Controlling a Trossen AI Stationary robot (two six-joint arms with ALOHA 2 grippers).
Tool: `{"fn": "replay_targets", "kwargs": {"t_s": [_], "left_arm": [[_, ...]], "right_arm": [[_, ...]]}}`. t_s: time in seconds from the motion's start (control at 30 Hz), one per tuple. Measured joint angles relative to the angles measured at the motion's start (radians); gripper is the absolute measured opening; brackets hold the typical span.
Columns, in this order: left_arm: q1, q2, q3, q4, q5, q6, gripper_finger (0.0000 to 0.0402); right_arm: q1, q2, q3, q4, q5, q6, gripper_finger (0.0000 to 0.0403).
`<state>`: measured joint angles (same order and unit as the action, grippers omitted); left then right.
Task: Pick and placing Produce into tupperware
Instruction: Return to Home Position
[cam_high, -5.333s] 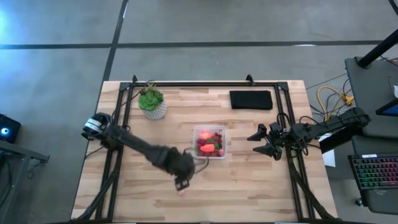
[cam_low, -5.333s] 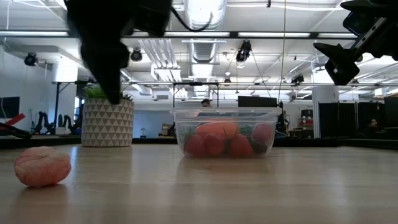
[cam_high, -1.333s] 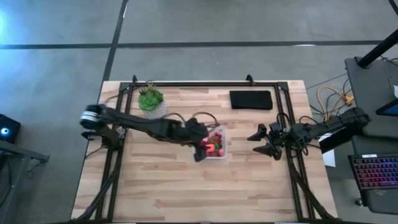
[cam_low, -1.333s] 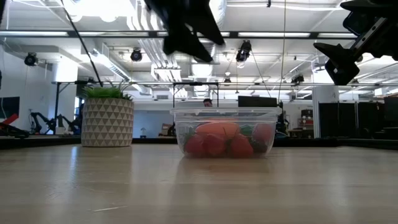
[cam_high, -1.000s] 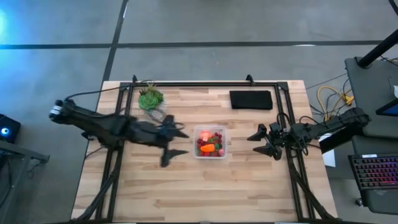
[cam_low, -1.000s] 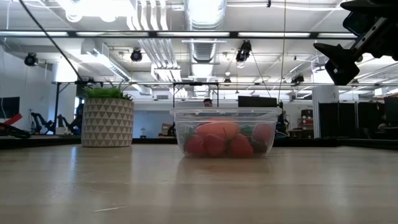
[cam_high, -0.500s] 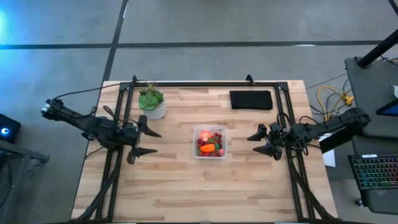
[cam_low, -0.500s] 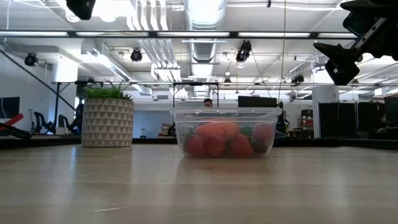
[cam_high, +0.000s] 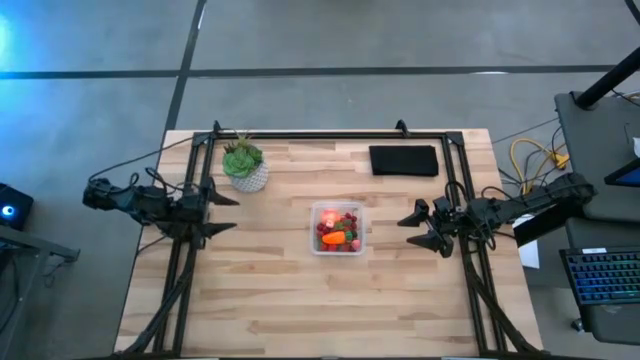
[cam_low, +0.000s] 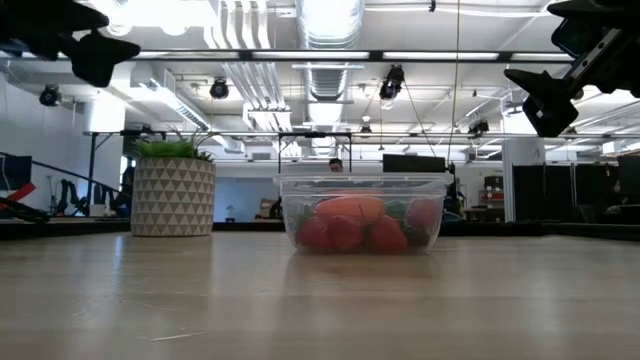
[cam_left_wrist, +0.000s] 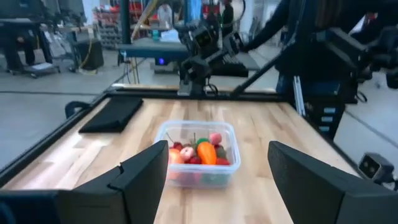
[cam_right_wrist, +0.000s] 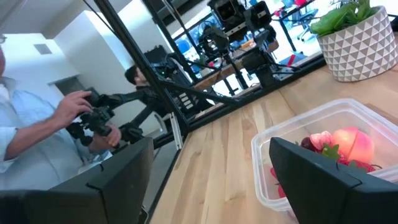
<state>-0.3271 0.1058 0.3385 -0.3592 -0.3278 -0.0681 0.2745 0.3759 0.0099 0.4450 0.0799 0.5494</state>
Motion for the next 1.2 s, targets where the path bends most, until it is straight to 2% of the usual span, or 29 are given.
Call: {"fn": "replay_targets", "kwargs": {"t_s": [0.17,0.3,0.53,0.77,0.93,1.07,1.2], "left_arm": [[0.001,-0.064,-0.07,0.12,-0.052,0.026,0.0262],[0.002,-0.081,-0.133,0.17,-0.053,0.023,0.0262],[0.003,-0.063,-0.235,0.354,-0.056,0.022,0.0262],[0.005,-0.08,-0.306,0.366,-0.077,0.022,0.0262],[0.006,-0.072,-0.315,0.393,-0.145,0.031,0.0262],[0.006,-0.076,-0.315,0.393,-0.241,0.029,0.0262],[0.006,-0.077,-0.315,0.393,-0.255,0.024,0.0262]], "right_arm": [[0.0,0.0,0.0,0.0,0.0,0.0,0.0311],[0.0,0.0,0.0,0.0,0.0,0.0,0.0308],[0.0,0.0,0.0,0.0,0.0,0.0,0.0313],[0.0,0.0,0.0,0.0,0.0,0.0,0.0309],[0.0,0.0,0.0,0.0,0.0,0.0,0.0311],[0.0,0.0,0.0,0.0,0.0,0.0,0.0313],[0.0,0.0,0.0,0.0,0.0,0.0,0.031]]}}
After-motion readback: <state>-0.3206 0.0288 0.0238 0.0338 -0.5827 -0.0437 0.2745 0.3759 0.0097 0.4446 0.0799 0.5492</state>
